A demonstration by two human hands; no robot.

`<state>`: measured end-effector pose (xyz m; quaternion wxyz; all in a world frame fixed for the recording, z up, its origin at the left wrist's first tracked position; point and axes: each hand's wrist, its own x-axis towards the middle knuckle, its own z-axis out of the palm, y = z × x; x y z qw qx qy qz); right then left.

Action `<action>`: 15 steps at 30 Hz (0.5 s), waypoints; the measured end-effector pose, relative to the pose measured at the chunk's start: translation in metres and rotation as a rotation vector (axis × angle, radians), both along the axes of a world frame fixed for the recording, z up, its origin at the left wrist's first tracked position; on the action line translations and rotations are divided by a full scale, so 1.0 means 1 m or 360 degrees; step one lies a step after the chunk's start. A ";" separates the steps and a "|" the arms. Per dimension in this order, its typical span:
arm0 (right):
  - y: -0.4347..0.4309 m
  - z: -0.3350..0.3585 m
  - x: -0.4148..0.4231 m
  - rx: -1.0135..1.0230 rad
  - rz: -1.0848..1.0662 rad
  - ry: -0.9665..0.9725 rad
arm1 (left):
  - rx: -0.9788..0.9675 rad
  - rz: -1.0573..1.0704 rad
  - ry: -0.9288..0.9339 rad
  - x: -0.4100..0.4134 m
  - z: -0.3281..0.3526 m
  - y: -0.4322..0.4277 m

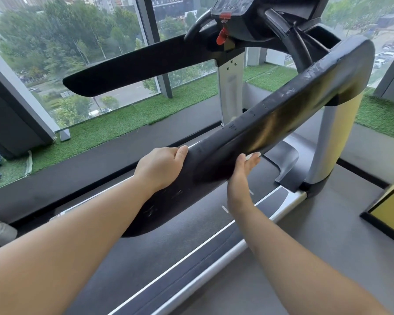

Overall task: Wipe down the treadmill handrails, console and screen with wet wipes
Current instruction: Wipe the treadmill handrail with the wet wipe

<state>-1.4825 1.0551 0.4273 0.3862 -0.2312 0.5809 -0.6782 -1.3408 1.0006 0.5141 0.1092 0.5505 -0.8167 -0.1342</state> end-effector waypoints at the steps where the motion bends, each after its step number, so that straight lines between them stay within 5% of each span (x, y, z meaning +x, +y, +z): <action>1: 0.000 0.001 0.002 -0.0008 -0.0014 0.0003 | 0.0008 -0.0004 0.0004 -0.001 0.001 0.000; 7: 0.035 -0.023 0.070 -0.0299 0.0360 0.0647 | 0.0108 0.0000 0.0125 0.000 0.005 0.000; 12: 0.013 -0.019 0.026 -0.0106 0.0155 0.0733 | 0.0370 0.0055 0.0536 0.011 0.011 0.002; 15: 0.016 -0.019 0.034 -0.0095 0.0162 0.1024 | 0.0399 0.0082 0.0529 0.033 0.013 0.004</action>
